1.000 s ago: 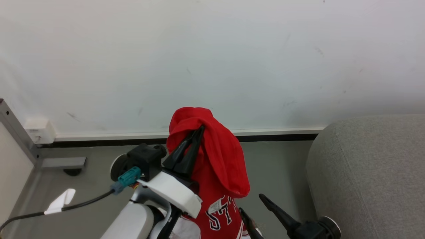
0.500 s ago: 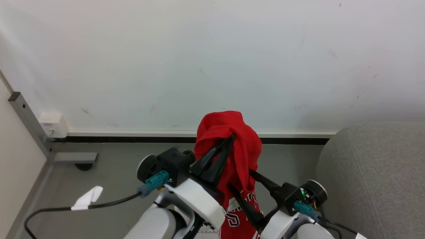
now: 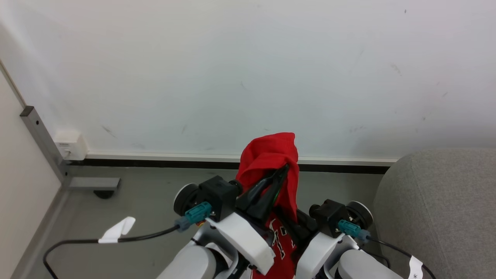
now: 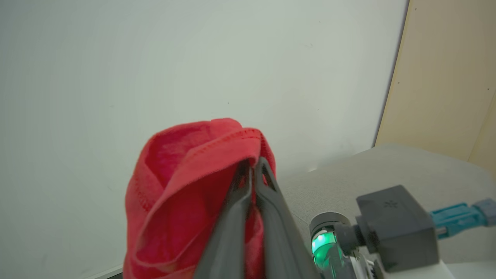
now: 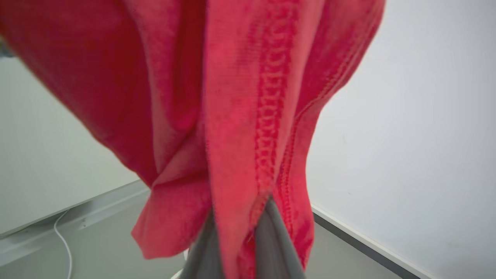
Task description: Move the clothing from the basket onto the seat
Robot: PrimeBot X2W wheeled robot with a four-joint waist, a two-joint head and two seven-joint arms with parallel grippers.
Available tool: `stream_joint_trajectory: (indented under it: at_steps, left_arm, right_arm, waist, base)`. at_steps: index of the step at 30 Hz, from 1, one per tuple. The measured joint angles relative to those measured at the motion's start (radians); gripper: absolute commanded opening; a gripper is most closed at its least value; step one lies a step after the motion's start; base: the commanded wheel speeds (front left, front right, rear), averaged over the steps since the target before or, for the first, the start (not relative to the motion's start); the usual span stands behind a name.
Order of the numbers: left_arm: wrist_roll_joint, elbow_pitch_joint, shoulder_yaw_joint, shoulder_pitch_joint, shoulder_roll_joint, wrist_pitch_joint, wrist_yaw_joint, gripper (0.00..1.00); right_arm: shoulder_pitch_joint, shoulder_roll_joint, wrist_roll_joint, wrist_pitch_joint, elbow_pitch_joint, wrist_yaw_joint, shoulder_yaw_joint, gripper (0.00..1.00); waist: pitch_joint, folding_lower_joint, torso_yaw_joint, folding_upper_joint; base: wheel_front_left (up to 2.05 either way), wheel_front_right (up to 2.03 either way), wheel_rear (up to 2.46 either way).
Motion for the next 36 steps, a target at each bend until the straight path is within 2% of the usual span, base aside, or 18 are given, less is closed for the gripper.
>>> stream_joint_trajectory:
  at_steps: [12,13,14,15,16,36]
  left_arm:
    - [0.0,0.01,0.009,-0.003,0.018,-0.012,0.016,0.0]
    - [0.0,0.011,0.009,-0.003,0.018,-0.012,0.019,0.08]
    - [0.0,0.012,0.009,-0.003,0.019,-0.012,0.019,0.36]
    - [0.0,0.016,0.009,-0.003,0.021,-0.012,0.021,0.87]
    - [0.0,0.02,0.009,-0.003,0.021,-0.012,0.024,1.0]
    - [-0.01,0.037,-0.006,0.003,0.035,0.005,0.032,1.0]
  right_arm:
    - [0.0,0.0,0.021,0.0,0.003,0.0,0.008,0.0]
    - [0.0,0.0,0.022,0.0,0.003,0.0,0.006,0.0]
    - [0.0,0.0,0.024,0.0,0.002,0.0,0.002,0.0]
    - [0.0,0.0,0.026,0.0,0.001,0.0,-0.003,0.0]
    - [0.0,0.0,0.029,0.0,-0.001,0.0,-0.009,0.0]
    - [0.0,0.0,0.028,0.0,0.004,0.0,-0.071,0.0]
  waist:
    - [0.004,0.0,-0.008,0.0]
    - [0.005,0.0,-0.009,0.0]
    - [0.005,0.0,-0.009,0.0]
    - [0.006,0.0,-0.01,0.0]
    - [0.006,0.0,-0.01,0.0]
    - [0.015,-0.0001,-0.023,0.0]
  base:
    - [0.0,0.0,0.0]
    - [0.0,0.0,0.0]
    - [0.0,0.0,0.0]
    - [0.0,0.0,0.0]
    - [0.0,0.0,0.0]
    - [0.0,0.0,0.0]
